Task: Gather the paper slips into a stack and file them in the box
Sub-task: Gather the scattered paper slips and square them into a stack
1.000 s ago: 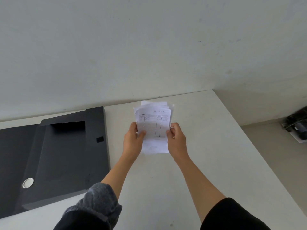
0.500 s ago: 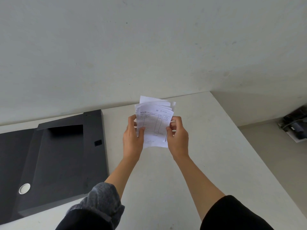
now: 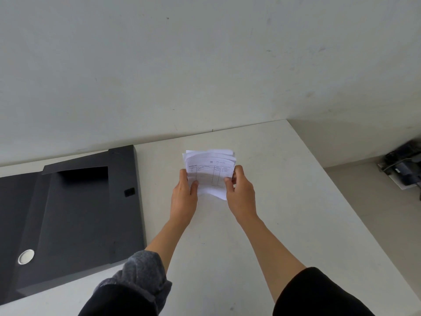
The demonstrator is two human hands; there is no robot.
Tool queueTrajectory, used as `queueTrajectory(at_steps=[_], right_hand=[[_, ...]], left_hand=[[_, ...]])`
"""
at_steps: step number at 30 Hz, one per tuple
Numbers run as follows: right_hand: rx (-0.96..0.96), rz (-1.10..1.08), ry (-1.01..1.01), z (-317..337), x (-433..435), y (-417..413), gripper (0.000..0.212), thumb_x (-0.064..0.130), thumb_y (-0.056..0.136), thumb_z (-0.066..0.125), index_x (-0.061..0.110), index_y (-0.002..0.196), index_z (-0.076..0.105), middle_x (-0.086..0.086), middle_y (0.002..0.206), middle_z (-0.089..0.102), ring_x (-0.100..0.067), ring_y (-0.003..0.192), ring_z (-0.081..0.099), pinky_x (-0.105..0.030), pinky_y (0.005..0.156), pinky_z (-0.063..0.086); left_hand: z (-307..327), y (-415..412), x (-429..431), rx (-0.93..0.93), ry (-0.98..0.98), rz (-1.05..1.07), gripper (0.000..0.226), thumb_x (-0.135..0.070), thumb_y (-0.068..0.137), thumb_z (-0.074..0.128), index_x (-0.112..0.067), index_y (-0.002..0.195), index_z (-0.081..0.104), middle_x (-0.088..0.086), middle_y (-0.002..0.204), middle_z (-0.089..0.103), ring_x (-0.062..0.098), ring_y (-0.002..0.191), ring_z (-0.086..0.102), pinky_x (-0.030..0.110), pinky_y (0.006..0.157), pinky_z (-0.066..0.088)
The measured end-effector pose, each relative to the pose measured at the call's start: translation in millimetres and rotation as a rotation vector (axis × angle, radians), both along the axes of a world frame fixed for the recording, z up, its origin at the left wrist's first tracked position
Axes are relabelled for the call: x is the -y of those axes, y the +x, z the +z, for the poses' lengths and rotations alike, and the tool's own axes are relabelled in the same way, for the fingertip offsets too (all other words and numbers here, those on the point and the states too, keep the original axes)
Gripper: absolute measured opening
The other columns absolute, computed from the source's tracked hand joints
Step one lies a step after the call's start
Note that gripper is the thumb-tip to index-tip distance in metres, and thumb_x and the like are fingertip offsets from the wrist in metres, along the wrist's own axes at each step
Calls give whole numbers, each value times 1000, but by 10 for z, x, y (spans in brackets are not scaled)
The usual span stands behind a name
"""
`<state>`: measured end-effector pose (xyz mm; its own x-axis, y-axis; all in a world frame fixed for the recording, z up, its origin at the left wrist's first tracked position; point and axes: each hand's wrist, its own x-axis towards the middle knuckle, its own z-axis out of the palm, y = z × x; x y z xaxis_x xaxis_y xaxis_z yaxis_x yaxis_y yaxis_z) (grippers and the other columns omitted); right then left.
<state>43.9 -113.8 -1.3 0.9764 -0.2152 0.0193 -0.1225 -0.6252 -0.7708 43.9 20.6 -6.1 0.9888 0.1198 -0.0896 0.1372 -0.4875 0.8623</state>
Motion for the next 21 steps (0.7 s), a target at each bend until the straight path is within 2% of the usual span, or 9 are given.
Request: queueTrajectory(at_steps=[2,3,5,7,12,14,16,19,21], right_hand=[[-19,-4,10,24,6,-17,19,14,94,46,14,113,42,-7,89,62,-31,81,61,-40,68,49],[-17,1,20,46,6,-25,35,13,93,48,21,125,35,-4,94,61,-29,80,62,-41,67,51],[27,28,27,122,11,-28,70,12,90,53,41,139,12,1,110,58,-24,82,64,-40,65,55],[86,38,-1,198,29,22,82,12,89,55,50,140,4,1,123,53,-23,84,62,-40,67,57],[79,8,-96,217,112,218,56,23,95,48,38,144,25,-2,118,43,-22,72,60,-31,65,50],[42,24,-98,184,139,250,40,24,95,48,31,134,43,-5,124,46,-25,79,63,-29,67,46],[3,34,-66,167,160,270,32,23,93,50,26,124,49,-6,113,54,-25,80,60,-29,69,42],[-3,68,48,167,161,257,47,18,89,56,33,130,40,5,83,50,-13,67,46,-28,65,40],[15,100,68,170,150,244,63,12,88,54,44,136,28,7,86,49,-8,63,43,-26,64,41]], left_hand=[[-28,26,-20,-22,38,-19,18,-9,95,40,-10,113,37,6,104,62,24,79,55,20,54,37],[-40,37,-34,-27,64,-41,20,-8,94,40,-12,114,38,4,102,62,25,77,56,19,51,38],[-60,49,-67,-36,91,-85,22,-5,93,39,-16,113,39,7,98,63,30,77,60,29,52,46],[-64,45,-101,-51,87,-111,22,-5,92,40,-19,108,41,8,95,63,33,82,62,42,62,52],[-64,13,-126,-66,36,-172,21,-5,93,40,-25,99,40,4,97,60,28,83,58,26,60,45],[-70,12,-138,-85,7,-176,19,-4,93,40,-20,105,43,4,101,59,26,86,56,23,62,44],[-74,6,-151,-102,-23,-176,21,-4,94,39,-16,111,43,5,104,58,26,88,56,21,62,44],[-66,1,-150,-102,-68,-177,21,-5,94,38,-15,112,42,4,102,59,26,87,57,20,61,44],[-58,15,-139,-100,-84,-169,20,-5,94,38,-15,111,42,4,102,58,23,85,57,20,60,43]])
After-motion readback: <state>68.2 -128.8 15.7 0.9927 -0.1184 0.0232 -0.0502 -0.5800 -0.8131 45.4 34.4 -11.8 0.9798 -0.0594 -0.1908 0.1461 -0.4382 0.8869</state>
